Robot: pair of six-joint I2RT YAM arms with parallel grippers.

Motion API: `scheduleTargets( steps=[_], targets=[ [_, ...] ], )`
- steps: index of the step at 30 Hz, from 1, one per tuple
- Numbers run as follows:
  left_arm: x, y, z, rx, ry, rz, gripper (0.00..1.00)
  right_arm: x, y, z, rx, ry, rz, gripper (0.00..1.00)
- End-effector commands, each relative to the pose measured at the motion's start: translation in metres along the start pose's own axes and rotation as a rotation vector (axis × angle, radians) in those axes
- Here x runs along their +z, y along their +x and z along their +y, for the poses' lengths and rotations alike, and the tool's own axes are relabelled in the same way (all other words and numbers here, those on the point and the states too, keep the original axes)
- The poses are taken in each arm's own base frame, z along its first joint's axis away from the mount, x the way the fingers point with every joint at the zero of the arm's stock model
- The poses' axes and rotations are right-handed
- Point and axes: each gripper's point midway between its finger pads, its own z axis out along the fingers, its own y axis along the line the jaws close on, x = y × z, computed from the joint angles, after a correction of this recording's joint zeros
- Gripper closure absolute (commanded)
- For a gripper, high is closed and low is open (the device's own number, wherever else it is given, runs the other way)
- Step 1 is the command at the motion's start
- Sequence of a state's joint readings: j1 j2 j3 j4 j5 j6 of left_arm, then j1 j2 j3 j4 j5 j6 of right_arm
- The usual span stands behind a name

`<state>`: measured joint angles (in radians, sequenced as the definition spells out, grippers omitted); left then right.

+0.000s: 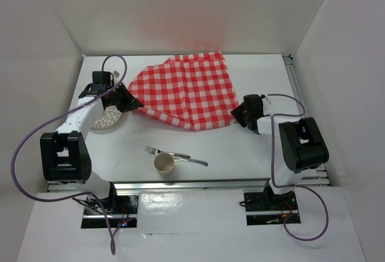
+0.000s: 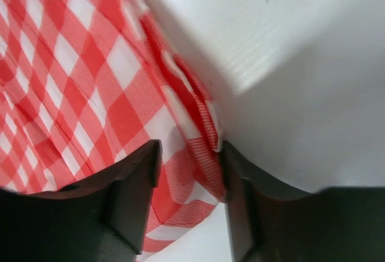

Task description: Set the dinner table for one person

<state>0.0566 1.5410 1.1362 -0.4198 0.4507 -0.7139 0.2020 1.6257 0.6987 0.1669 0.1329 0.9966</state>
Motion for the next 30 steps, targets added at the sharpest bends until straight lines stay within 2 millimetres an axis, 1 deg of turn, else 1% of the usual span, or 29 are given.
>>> scheduleTargets(
  steps=[1,2,3,4,5,6,7,8,9,10,11,12,13,14,15,16,17,18,19,20,21,22,23,24,25,27,28,29,30],
  targets=[
    [-0.008,-0.014,-0.018,0.039,0.052,-0.029,1.00,0.006,0.052,-0.052,-0.029,0.167,0.165,0.49],
    [-0.008,-0.013,-0.017,0.035,0.047,-0.022,1.00,0.005,0.055,-0.050,-0.036,0.163,0.169,0.68],
    [-0.010,-0.017,-0.021,0.041,0.054,-0.032,1.00,0.007,0.048,-0.038,-0.032,0.138,0.155,0.80],
    [-0.010,-0.015,-0.020,0.037,0.049,-0.025,1.00,0.003,0.042,-0.033,-0.033,0.142,0.142,0.93],
    [-0.011,-0.017,-0.023,0.041,0.054,-0.032,1.00,0.000,0.037,-0.026,-0.032,0.131,0.136,1.00],
    [-0.014,-0.020,-0.026,0.044,0.057,-0.036,1.00,-0.004,0.024,-0.017,-0.053,0.132,0.103,1.00],
    [-0.017,-0.024,-0.026,0.039,0.055,-0.044,1.00,-0.015,0.009,0.002,-0.062,0.086,0.061,1.00],
    [-0.019,-0.028,-0.031,0.047,0.064,-0.056,1.00,-0.022,-0.003,0.014,-0.075,0.060,0.030,1.00],
    [-0.027,-0.036,-0.043,0.072,0.086,-0.071,1.00,-0.031,-0.015,0.027,-0.109,0.028,-0.003,1.00],
    [-0.034,-0.044,-0.047,0.072,0.089,-0.090,1.00,-0.042,-0.038,0.049,-0.107,-0.023,-0.049,1.00],
    [-0.041,-0.053,-0.050,0.069,0.098,-0.107,1.00,-0.064,-0.059,0.065,-0.106,-0.070,-0.095,1.00],
    [-0.055,-0.065,-0.064,0.083,0.122,-0.139,1.00,-0.078,-0.070,0.078,-0.139,-0.104,-0.122,1.00],
    [-0.064,-0.074,-0.072,0.094,0.151,-0.157,1.00,-0.098,-0.095,0.101,-0.137,-0.158,-0.178,1.00],
    [-0.079,-0.084,-0.076,0.094,0.162,-0.190,1.00,-0.124,-0.110,0.113,-0.143,-0.194,-0.209,1.00],
    [-0.094,-0.091,-0.085,0.118,0.182,-0.225,1.00,-0.140,-0.120,0.122,-0.171,-0.218,-0.234,1.00],
    [-0.117,-0.101,-0.103,0.148,0.222,-0.265,1.00,-0.168,-0.140,0.144,-0.171,-0.268,-0.290,1.00],
    [-0.132,-0.107,-0.112,0.166,0.245,-0.300,1.00,-0.184,-0.144,0.147,-0.181,-0.271,-0.294,1.00],
    [-0.155,-0.112,-0.119,0.181,0.262,-0.347,1.00,-0.214,-0.155,0.157,-0.180,-0.320,-0.336,1.00],
    [-0.176,-0.114,-0.134,0.208,0.302,-0.383,1.00,-0.234,-0.162,0.163,-0.182,-0.349,-0.363,1.00],
    [-0.191,-0.115,-0.140,0.226,0.320,-0.410,1.00,-0.264,-0.174,0.175,-0.183,-0.401,-0.409,1.00],
    [-0.209,-0.119,-0.144,0.233,0.334,-0.454,1.00,-0.293,-0.179,0.177,-0.175,-0.438,-0.440,1.00],
    [-0.236,-0.115,-0.159,0.265,0.366,-0.506,1.00,-0.312,-0.183,0.180,-0.178,-0.462,-0.463,1.00],
    [-0.249,-0.112,-0.165,0.286,0.382,-0.529,1.00,-0.341,-0.192,0.187,-0.167,-0.509,-0.502,1.00],
    [-0.265,-0.114,-0.168,0.289,0.385,-0.568,1.00,-0.365,-0.194,0.185,-0.161,-0.534,-0.522,1.00],
    [-0.288,-0.105,-0.181,0.335,0.418,-0.604,1.00,-0.380,-0.196,0.185,-0.156,-0.553,-0.538,1.00],
    [-0.313,-0.103,-0.189,0.358,0.438,-0.657,1.00,-0.416,-0.202,0.185,-0.153,-0.598,-0.580,1.00],
    [-0.324,-0.101,-0.197,0.371,0.453,-0.677,1.00,-0.423,-0.203,0.186,-0.152,-0.604,-0.585,1.00],
    [-0.334,-0.094,-0.206,0.392,0.484,-0.681,1.00,-0.441,-0.206,0.188,-0.144,-0.636,-0.611,1.00],
    [-0.339,-0.093,-0.207,0.403,0.489,-0.686,1.00,-0.446,-0.207,0.188,-0.143,-0.641,-0.615,1.00]
  ],
)
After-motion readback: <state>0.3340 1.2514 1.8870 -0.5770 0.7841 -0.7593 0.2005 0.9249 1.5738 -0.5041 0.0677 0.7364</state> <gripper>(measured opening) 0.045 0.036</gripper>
